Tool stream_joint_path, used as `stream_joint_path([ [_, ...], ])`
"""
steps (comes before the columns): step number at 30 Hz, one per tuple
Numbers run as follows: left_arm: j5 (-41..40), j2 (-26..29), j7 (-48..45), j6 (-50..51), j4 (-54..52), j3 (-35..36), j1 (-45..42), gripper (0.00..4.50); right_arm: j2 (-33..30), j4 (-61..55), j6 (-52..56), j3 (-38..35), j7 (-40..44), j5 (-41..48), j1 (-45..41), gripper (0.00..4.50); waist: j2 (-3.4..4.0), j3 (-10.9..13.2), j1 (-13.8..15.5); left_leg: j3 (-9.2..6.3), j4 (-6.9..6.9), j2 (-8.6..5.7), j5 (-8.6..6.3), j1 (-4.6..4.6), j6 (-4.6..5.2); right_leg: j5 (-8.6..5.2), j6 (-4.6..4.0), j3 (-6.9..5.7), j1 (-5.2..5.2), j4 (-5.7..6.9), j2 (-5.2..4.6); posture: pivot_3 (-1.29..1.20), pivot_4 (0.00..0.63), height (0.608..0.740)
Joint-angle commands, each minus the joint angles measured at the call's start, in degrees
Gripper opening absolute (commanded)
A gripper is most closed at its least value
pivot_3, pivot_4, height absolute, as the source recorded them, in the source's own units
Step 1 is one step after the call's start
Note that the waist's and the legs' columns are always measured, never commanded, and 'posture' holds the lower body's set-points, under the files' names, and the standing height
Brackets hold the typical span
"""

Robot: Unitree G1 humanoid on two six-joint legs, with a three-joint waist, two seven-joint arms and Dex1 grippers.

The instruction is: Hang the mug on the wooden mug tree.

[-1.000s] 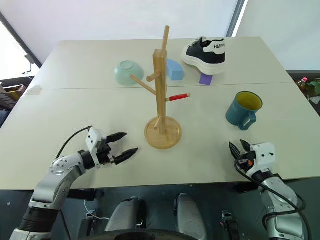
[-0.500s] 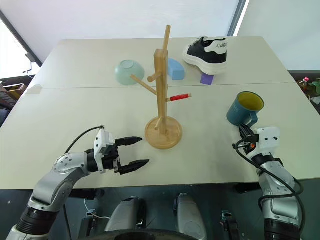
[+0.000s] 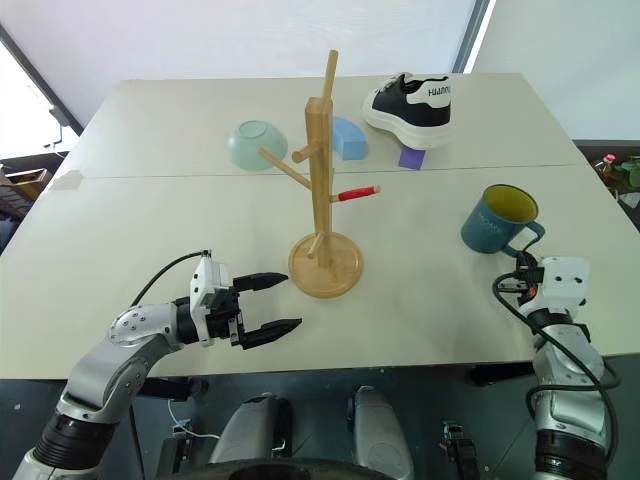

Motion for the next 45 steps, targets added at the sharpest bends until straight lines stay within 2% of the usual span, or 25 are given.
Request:
stream_joint_path([
  [1, -0.2, -0.2, 0.0, -0.9, -1.2, -0.5, -0.8, 4.50, -0.5, -2.2, -0.8, -1.1, -0.4, 0.0, 0.2, 0.07, 0.00, 0.0, 0.0, 0.00, 0.00, 0.00, 0.00, 0.00, 0.00, 0.00, 0.00, 0.00, 0.00, 0.01, 0.00, 0.00, 0.150, 0.740],
  [3, -0.2, -0.3, 0.0, -1.0, -1.2, -0.5, -0.8, 4.50, -0.1, -3.5, 0.2, -1.2, 0.6, 1.5, 0.9, 0.07, 0.02, 0.0, 0.0, 0.00, 0.01, 0.00, 0.00, 0.00, 0.00, 0.00, 0.00, 0.01, 0.00, 0.02, 0.00, 0.00, 0.150, 0.740],
  [4, -0.2, -0.3, 0.0, -1.0, -1.3, -0.5, -0.8, 4.50, 0.1, -4.1, 0.5, -1.2, 0.7, 1.7, 1.3, 0.30, 0.02, 0.0, 0.0, 0.00, 0.01, 0.00, 0.00, 0.01, 0.00, 0.00, 0.00, 0.01, 0.00, 0.03, 0.00, 0.00, 0.150, 0.740],
  [7, -0.7, -0.4, -0.1, -0.8, -1.6, -0.4, -0.8, 4.50, 0.4, -4.8, 0.7, -1.2, 0.0, 1.5, 1.7, 1.41, 0.02, 0.0, 0.0, 0.00, 0.02, 0.00, 0.00, 0.01, 0.00, 0.00, 0.00, 0.01, 0.00, 0.03, 0.00, 0.00, 0.150, 0.740],
  [10, -1.6, -0.3, -0.5, -0.3, -2.5, -0.3, -0.8, 4.50, 0.3, -4.6, 0.8, -1.3, -0.9, 1.0, 1.4, 2.93, 0.02, 0.0, 0.0, 0.00, 0.05, 0.00, 0.00, 0.02, 0.00, 0.00, 0.01, 0.01, 0.01, 0.07, 0.00, 0.00, 0.150, 0.740],
  [27, -2.8, -0.2, -0.3, 0.7, -4.2, -0.5, -1.4, 4.50, -1.3, 5.7, 0.4, -1.8, -4.2, -0.2, -6.1, 2.93, 0.03, 0.0, 0.0, 0.02, 0.07, -0.01, 0.01, 0.12, 0.00, 0.01, 0.01, 0.04, 0.10, 0.11, 0.04, 0.00, 0.150, 0.740],
  [37, -3.0, -0.2, -0.3, 1.6, -4.9, -0.4, -1.9, 4.50, -1.4, 11.2, -0.9, -1.4, -3.3, 0.5, -10.2, 2.93, 0.05, 0.0, -0.1, 0.04, 0.07, -0.02, 0.01, 0.22, 0.00, 0.01, 0.01, 0.07, 0.16, 0.16, 0.06, 0.00, 0.150, 0.740],
  [40, -3.2, -0.2, -0.1, 1.9, -5.1, -0.3, -2.0, 4.50, -1.0, 11.9, -1.0, -1.5, -2.1, 1.6, -10.6, 2.11, 0.05, 0.0, -0.1, 0.03, 0.07, -0.02, 0.01, 0.27, 0.00, 0.01, 0.01, 0.07, 0.23, 0.16, 0.06, 0.00, 0.150, 0.740],
  [44, -3.3, 0.0, 0.2, 2.1, -5.3, -0.2, -2.1, 4.50, -0.6, 11.5, -1.5, -1.1, -0.7, 2.4, -10.5, 0.05, 0.05, 0.0, -0.1, 0.03, 0.07, -0.01, 0.00, 0.40, 0.00, 0.01, 0.01, 0.07, 0.36, 0.16, 0.05, 0.00, 0.150, 0.740],
  [45, -3.4, 0.0, 0.3, 2.2, -5.4, -0.2, -2.1, 4.50, -0.5, 11.2, -1.5, -1.1, -0.5, 2.5, -10.4, 0.05, 0.04, 0.0, -0.1, 0.03, 0.07, -0.01, 0.00, 0.44, 0.00, 0.01, 0.01, 0.07, 0.40, 0.15, 0.06, 0.00, 0.150, 0.740],
])
